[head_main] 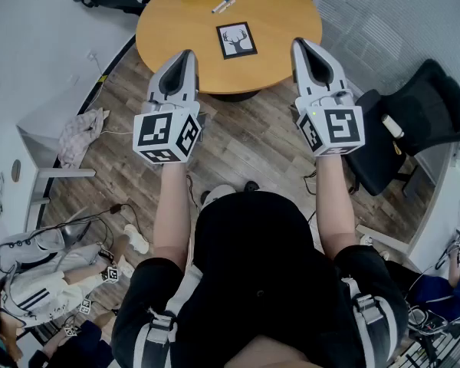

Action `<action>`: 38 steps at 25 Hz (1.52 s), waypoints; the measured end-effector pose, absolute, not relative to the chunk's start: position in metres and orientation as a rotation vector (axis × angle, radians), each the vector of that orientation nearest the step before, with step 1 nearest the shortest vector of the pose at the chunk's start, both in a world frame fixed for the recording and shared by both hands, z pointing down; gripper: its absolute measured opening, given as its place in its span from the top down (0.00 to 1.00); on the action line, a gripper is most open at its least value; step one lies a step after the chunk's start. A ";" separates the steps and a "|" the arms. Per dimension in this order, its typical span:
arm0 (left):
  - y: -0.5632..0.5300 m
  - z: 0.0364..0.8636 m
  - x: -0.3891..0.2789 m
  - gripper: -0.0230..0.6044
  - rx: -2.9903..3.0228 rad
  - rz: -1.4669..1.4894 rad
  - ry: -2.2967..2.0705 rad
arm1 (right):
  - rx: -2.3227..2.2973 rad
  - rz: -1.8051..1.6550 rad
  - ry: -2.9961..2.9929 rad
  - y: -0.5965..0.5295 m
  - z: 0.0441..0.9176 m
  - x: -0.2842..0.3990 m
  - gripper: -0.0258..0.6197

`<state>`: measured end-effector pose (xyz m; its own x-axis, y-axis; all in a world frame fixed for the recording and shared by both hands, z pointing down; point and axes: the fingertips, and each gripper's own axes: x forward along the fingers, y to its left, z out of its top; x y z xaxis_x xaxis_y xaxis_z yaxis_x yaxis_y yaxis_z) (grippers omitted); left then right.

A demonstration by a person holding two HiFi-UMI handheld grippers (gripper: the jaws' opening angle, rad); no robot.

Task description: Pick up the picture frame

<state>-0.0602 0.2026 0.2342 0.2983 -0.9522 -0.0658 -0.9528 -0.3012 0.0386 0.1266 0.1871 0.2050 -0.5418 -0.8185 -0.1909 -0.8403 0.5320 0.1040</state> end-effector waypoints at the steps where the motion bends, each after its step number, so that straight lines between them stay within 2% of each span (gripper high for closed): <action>1: 0.204 0.235 -0.059 0.92 -2.525 0.121 1.850 | -1.437 0.267 2.643 0.189 0.206 0.128 0.94; 22: 0.199 0.261 -0.048 0.92 -2.499 0.058 1.918 | -1.484 0.070 2.684 0.172 0.255 0.148 0.93; 34: 0.108 0.286 -0.056 0.92 -2.564 0.006 1.882 | -1.521 0.023 2.712 0.089 0.277 0.130 0.93; 35: 0.096 0.286 -0.059 0.92 -2.566 0.010 1.881 | -1.509 0.017 2.729 0.078 0.279 0.125 0.84; 36: 0.085 0.286 -0.061 0.92 -2.564 0.015 1.879 | -1.496 0.013 2.747 0.068 0.280 0.120 0.80; 38: 0.061 0.286 -0.066 0.91 -2.563 0.011 1.863 | -1.490 0.013 2.756 0.044 0.280 0.113 0.80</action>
